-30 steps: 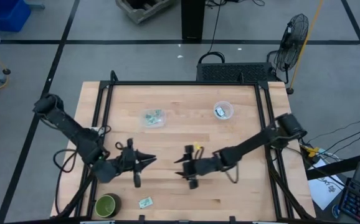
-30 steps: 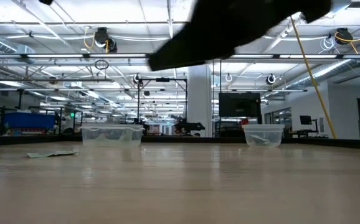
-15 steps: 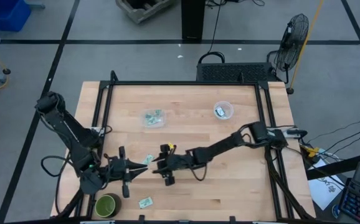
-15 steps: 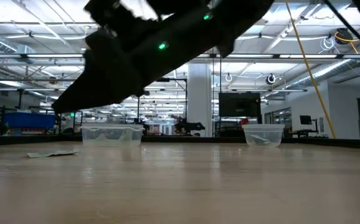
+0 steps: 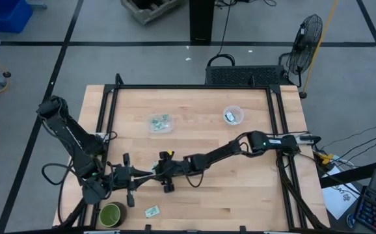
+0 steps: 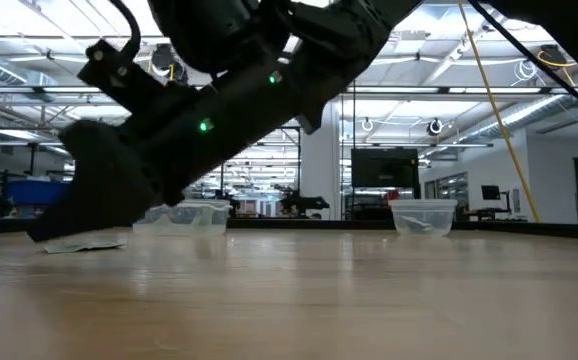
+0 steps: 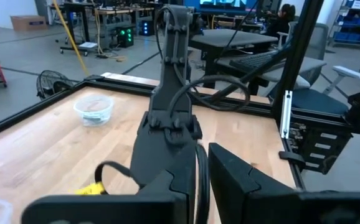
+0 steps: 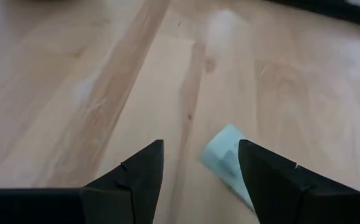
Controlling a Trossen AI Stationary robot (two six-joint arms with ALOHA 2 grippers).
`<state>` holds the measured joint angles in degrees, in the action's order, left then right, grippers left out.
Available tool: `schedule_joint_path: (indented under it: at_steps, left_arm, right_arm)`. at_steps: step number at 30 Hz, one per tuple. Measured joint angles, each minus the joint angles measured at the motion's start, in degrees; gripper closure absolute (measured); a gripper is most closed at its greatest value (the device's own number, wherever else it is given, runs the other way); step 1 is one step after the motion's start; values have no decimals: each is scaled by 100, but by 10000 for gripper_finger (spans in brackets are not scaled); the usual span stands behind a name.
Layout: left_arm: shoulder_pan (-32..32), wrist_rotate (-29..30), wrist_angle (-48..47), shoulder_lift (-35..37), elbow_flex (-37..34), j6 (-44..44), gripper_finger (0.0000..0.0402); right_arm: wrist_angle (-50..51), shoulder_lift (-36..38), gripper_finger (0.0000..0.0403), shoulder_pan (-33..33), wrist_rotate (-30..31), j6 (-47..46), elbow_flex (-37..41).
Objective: Pick and place items into bin
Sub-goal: Put the stevia packet into the right transparent bin
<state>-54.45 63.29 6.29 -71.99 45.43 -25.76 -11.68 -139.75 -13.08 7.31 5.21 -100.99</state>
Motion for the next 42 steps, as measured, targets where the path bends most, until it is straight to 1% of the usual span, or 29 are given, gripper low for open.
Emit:
schedule_joint_path:
  at_steps: [9, 10, 14, 18, 21, 26, 32, 35, 39, 42]
  left_arm:
    - [21, 39, -1, 0, 0, 0, 353]
    - [21, 40, -1, 0, 0, 0, 353]
    - [21, 131, -10, 0, 0, 0, 353]
    - [21, 131, -16, 0, 0, 0, 353]
    - [21, 131, -42, 0, 0, 0, 353]
    - [21, 129, -75, 0, 0, -12, 353]
    - [21, 127, -102, 0, 0, -92, 353]
    - [21, 127, -132, 0, 0, -140, 353]
    - [21, 127, -197, -2, 0, -219, 353]
    - [21, 127, -299, -2, 0, -345, 353]
  right_arm:
    - [-49, -80, 204, 128, -10, -218, -15]
    - [-44, -81, 204, 165, -43, -296, -15]
    - [-42, -82, 204, 340, -502, -734, -15]
    - [93, -104, 206, 387, -545, -743, -15]
    - [148, -104, 222, 371, -541, -719, -15]
    - [179, -143, 267, 303, -316, -577, -20]
    - [231, -133, 310, 246, -290, -529, -20]
    - [266, -101, 324, 213, -283, -459, -17]
    - [555, 61, 334, 205, -284, -445, -9]
    - [1027, 256, 340, 205, -282, -448, 4]
